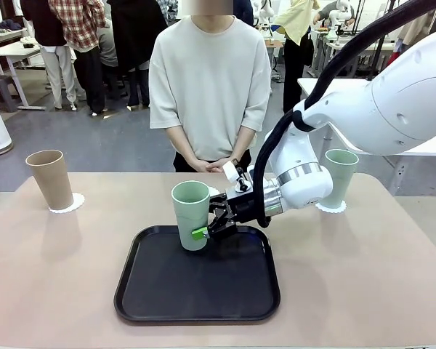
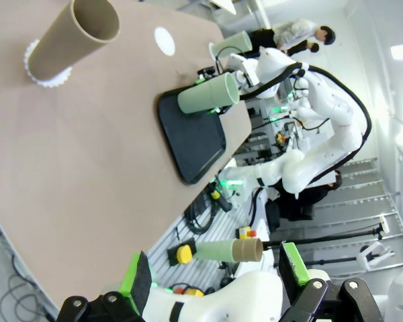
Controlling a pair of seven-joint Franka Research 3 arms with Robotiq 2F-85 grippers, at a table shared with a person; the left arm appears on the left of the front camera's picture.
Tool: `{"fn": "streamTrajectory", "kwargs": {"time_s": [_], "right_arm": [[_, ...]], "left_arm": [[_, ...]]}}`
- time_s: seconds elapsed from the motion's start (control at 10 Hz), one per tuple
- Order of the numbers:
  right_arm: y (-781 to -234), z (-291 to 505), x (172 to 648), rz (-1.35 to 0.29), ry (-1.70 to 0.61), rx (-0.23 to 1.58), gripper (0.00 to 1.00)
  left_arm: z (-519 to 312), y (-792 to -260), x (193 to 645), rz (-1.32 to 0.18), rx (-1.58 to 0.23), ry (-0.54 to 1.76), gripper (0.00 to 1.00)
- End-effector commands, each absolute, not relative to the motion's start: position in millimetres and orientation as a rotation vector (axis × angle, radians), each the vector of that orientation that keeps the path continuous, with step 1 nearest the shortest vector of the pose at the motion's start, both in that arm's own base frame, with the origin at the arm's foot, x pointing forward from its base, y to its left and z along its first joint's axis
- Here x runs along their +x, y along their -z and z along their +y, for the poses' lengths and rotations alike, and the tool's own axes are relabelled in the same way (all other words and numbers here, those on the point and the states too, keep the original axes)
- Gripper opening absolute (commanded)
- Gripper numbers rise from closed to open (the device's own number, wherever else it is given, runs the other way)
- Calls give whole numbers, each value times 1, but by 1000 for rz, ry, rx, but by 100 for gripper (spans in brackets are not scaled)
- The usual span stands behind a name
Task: Place coasters on the table and set cups on them.
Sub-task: Take one Reusable plastic cup from the Flat Tray and place it on a coaster set by the human.
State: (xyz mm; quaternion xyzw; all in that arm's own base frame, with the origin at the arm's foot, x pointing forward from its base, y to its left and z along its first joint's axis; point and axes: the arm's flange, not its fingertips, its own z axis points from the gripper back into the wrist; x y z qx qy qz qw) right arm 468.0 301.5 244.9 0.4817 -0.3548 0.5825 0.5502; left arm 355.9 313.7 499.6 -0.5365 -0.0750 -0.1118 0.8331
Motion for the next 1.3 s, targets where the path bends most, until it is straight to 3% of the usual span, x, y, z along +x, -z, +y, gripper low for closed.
{"fn": "streamTrajectory", "kwargs": {"time_s": [0.0, 0.1, 0.2, 0.3, 0.4, 0.5, 0.7, 0.8, 1.2], "right_arm": [[-240, 301, 467, -907, -1361, 1175, 100], [-239, 302, 468, -898, -1366, 1194, 100], [-239, 303, 467, -896, -1376, 1200, 87], [-239, 303, 467, -897, -1380, 1203, 45], [-238, 303, 467, -893, -1381, 1202, 28], [-238, 302, 467, -892, -1378, 1200, 0], [-239, 301, 469, -894, -1362, 1198, 0], [-242, 298, 469, -913, -1363, 1184, 24], [-313, 274, 465, -1103, -1293, 1134, 24]], "left_arm": [[315, -501, 353, -161, -1142, 237, 100], [315, -501, 353, -161, -1142, 237, 100], [315, -501, 353, -161, -1142, 237, 100], [315, -501, 353, -161, -1142, 237, 100], [315, -501, 353, -161, -1142, 237, 100], [315, -501, 353, -161, -1142, 237, 100], [315, -501, 353, -161, -1142, 237, 100], [315, -501, 353, -161, -1142, 237, 100], [315, -501, 353, -161, -1142, 237, 100]]}}
